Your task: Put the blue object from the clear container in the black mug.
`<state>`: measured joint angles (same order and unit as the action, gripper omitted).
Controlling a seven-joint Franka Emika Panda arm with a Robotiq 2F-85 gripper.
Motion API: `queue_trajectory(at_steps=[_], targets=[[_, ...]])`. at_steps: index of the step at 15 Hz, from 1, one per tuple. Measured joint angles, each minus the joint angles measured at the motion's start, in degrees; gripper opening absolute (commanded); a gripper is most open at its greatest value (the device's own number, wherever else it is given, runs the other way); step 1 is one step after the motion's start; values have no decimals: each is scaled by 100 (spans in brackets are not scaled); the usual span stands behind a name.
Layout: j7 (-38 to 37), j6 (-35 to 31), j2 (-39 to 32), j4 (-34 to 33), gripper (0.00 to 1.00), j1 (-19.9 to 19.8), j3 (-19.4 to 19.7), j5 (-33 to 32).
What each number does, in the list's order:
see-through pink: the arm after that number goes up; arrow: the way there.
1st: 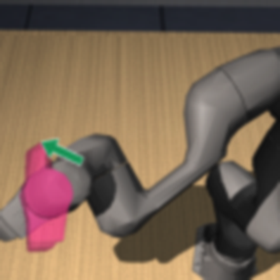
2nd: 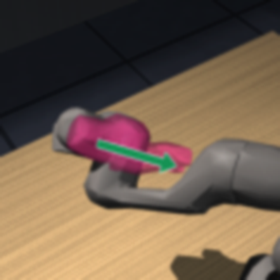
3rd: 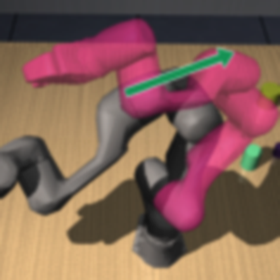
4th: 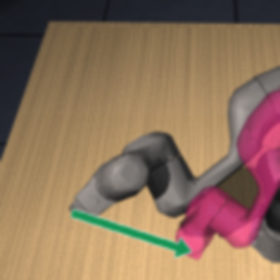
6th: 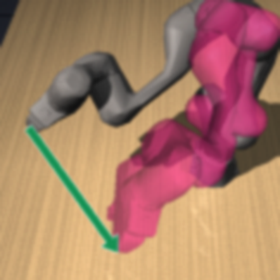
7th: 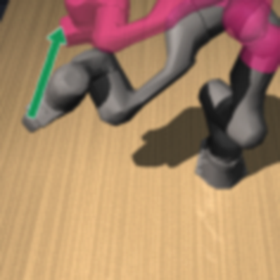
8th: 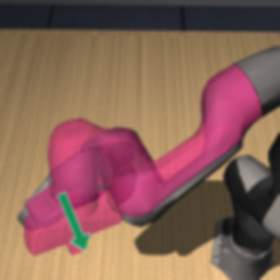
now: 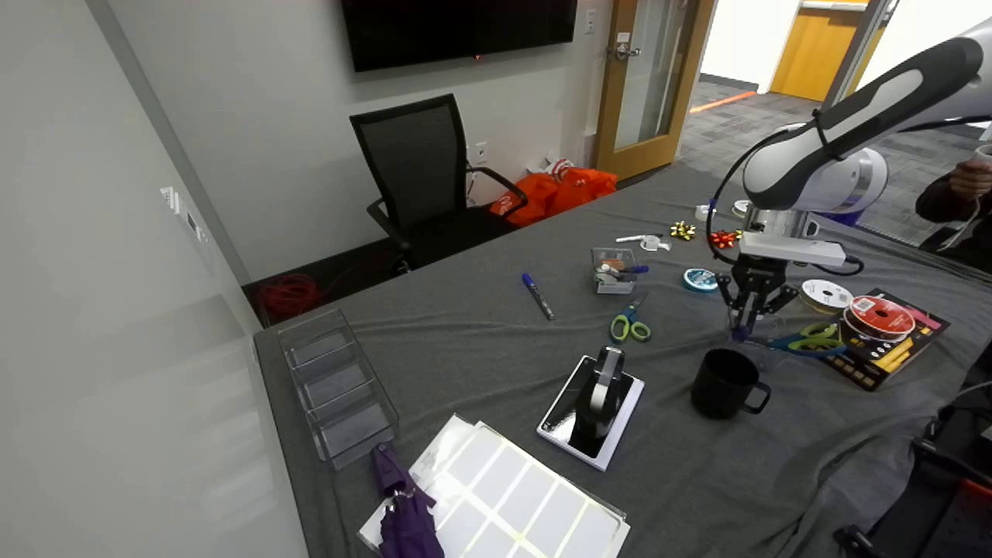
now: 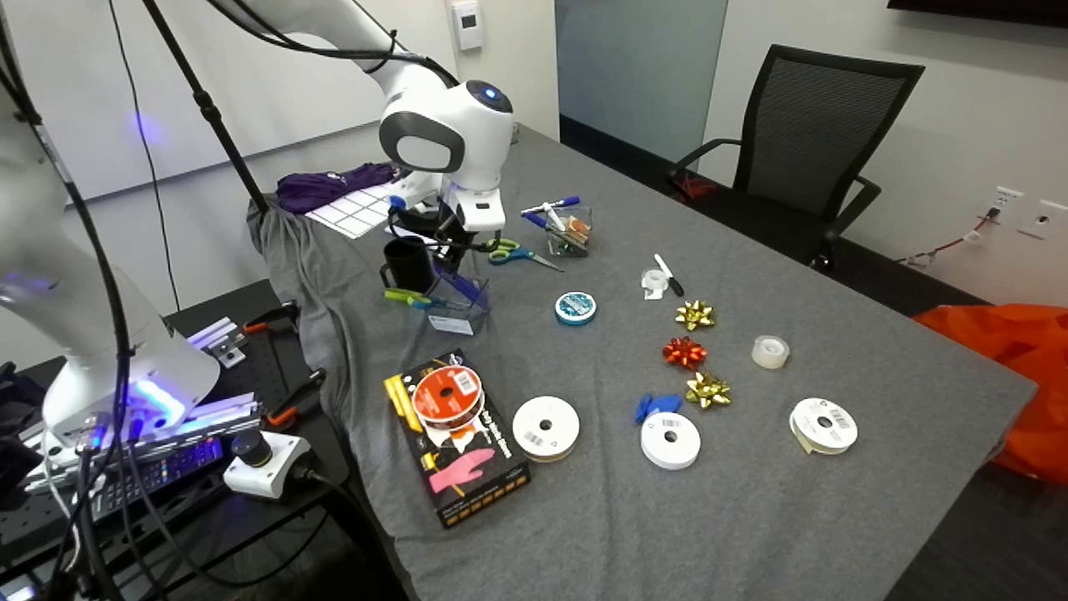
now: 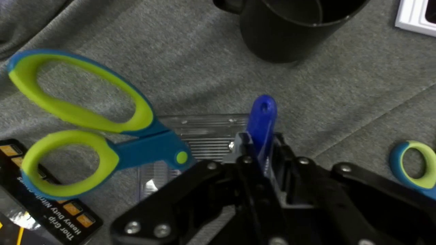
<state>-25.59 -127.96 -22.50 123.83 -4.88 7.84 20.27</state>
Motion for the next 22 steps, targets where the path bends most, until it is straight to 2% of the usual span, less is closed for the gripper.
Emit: queue_trajectory(at_steps=[2,7,9,15,16,17,18,22], targets=[[-1,3,47,0,0,0,2,0],[-16,1,91,0,0,0,3,-15],[-16,1,91,0,28,0,3,-23],[150,184,98,22,69,-2,4,-61],[195,239,104,30,25,-2,4,-61],[239,273,107,41,29,-2,4,-61],[276,300,108,54,28,-2,4,-61],[331,326,108,103,1,-2,4,-60]])
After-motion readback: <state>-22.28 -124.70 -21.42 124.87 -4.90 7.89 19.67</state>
